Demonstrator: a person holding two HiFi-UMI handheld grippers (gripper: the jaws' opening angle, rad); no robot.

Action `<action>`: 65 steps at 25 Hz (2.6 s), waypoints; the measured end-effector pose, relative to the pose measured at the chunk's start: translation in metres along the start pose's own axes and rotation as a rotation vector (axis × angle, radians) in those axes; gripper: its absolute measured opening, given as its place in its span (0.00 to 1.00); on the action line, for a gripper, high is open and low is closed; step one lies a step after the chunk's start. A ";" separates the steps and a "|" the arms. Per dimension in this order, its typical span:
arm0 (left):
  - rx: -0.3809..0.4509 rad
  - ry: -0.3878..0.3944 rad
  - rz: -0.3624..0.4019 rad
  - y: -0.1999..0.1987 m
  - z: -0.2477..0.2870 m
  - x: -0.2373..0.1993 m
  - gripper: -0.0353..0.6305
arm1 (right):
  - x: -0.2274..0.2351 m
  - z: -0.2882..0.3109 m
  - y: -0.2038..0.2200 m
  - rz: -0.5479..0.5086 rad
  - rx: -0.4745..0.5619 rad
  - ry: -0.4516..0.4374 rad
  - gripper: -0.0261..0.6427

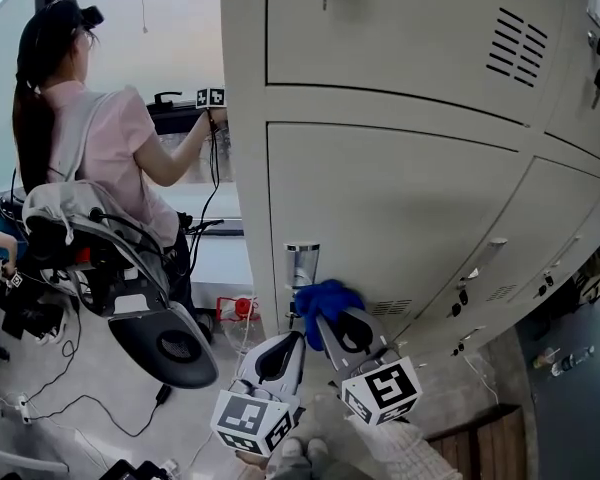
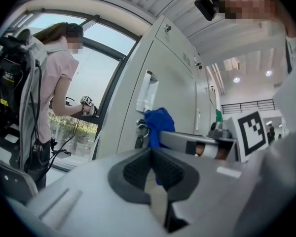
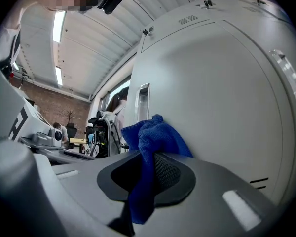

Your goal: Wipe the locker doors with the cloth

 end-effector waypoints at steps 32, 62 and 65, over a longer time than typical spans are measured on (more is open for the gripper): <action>0.298 0.186 0.218 -0.164 0.032 0.066 0.05 | 0.058 -0.047 -0.245 -0.270 0.425 0.128 0.12; 0.156 0.113 0.135 -0.093 0.034 0.034 0.05 | 0.053 -0.033 -0.096 -0.165 0.182 0.142 0.12; 0.111 0.109 0.113 -0.071 0.035 0.033 0.05 | 0.048 -0.030 -0.066 -0.131 0.121 0.124 0.12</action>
Point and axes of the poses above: the fingertips, and each gripper's own axes: z forward along the fingers, x to its right, y out of its underside, the point moved 1 cm from there along -z, backward along the fingers, and after that the axes turned 2 degrees about y, right-handed, at the moved point
